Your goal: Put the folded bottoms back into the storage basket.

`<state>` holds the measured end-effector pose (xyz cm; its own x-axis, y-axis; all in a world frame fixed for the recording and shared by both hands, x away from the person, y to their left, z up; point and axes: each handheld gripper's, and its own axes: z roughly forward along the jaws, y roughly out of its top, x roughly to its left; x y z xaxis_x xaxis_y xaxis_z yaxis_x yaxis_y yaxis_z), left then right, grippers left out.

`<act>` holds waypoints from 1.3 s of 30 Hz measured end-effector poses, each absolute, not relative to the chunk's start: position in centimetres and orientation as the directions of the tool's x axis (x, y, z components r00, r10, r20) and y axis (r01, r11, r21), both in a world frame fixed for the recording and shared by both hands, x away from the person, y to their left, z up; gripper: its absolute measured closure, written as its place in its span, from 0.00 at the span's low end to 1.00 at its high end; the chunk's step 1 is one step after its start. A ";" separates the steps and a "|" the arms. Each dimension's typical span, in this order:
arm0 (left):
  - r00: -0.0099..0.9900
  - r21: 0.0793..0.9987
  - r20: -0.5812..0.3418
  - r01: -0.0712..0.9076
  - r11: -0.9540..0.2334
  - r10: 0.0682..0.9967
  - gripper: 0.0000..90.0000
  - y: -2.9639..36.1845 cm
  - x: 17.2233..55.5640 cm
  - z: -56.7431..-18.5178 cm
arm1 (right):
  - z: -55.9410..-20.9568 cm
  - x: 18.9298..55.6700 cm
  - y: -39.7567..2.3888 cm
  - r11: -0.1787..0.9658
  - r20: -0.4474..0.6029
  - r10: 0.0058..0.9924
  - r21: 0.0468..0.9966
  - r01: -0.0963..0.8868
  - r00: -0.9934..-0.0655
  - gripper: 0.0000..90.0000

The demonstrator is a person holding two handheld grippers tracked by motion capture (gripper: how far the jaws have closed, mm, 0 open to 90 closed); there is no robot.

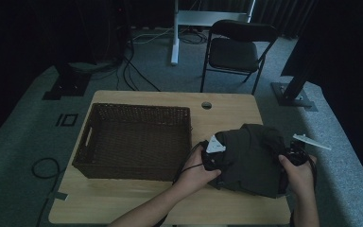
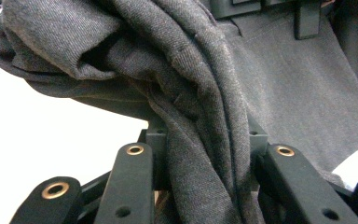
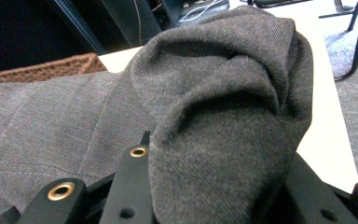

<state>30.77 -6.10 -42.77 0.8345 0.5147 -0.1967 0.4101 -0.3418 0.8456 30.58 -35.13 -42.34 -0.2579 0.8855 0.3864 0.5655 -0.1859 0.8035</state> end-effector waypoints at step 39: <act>0.826 0.875 -0.160 0.372 -0.310 0.540 0.75 2.3 33.3 -35.5 | -34.1 34.3 -27.2 -0.141 0.357 0.859 0.854 0.501 -0.367 0.75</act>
